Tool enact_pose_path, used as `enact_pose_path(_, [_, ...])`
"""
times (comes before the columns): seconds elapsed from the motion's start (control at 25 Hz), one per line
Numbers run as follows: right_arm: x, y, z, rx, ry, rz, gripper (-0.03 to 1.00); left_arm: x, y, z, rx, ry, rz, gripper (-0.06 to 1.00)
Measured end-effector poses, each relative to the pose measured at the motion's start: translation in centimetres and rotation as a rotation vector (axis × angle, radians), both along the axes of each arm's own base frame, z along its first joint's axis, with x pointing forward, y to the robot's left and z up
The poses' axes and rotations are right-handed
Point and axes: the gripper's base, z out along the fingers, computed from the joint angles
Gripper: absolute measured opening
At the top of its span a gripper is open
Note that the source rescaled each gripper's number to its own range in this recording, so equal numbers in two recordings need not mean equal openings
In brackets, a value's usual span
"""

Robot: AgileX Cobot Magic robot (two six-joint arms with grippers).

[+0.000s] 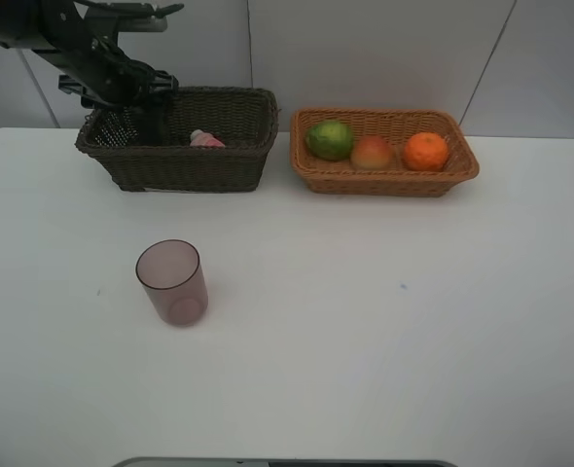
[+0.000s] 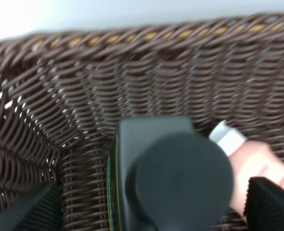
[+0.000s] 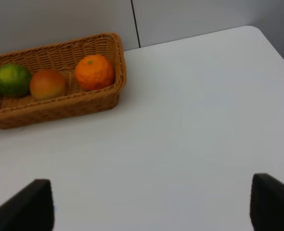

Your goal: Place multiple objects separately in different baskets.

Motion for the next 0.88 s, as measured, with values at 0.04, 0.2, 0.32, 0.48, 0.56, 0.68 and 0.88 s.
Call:
enact_pose_path(0.04, [0.0,0.0,0.0,0.0,0.0,0.0,0.78,-0.2,-0.1,0.7,-0.001,-0.001,-0.004,1.0])
enact_pose_path(0.2, [0.0,0.0,0.0,0.0,0.0,0.0,0.78,-1.4,-0.5,3.8,0.001,0.011,-0.019,1.0])
enact_pose_path(0.32, [0.0,0.0,0.0,0.0,0.0,0.0,0.78,-3.0,-1.7,5.7,0.01,0.07,-0.055,1.0])
enact_pose_path(0.48, [0.0,0.0,0.0,0.0,0.0,0.0,0.78,-5.7,-3.7,7.3,0.054,0.187,-0.14,1.0])
enact_pose_path(0.56, [0.0,0.0,0.0,0.0,0.0,0.0,0.78,-7.2,-4.5,7.5,0.076,0.221,-0.179,1.0])
enact_pose_path(0.68, [0.0,0.0,0.0,0.0,0.0,0.0,0.78,-10.0,-5.0,7.2,0.095,0.259,-0.215,1.0])
enact_pose_path(0.88, [0.0,0.0,0.0,0.0,0.0,0.0,0.78,-14.8,-4.8,6.0,0.157,0.322,-0.297,1.0])
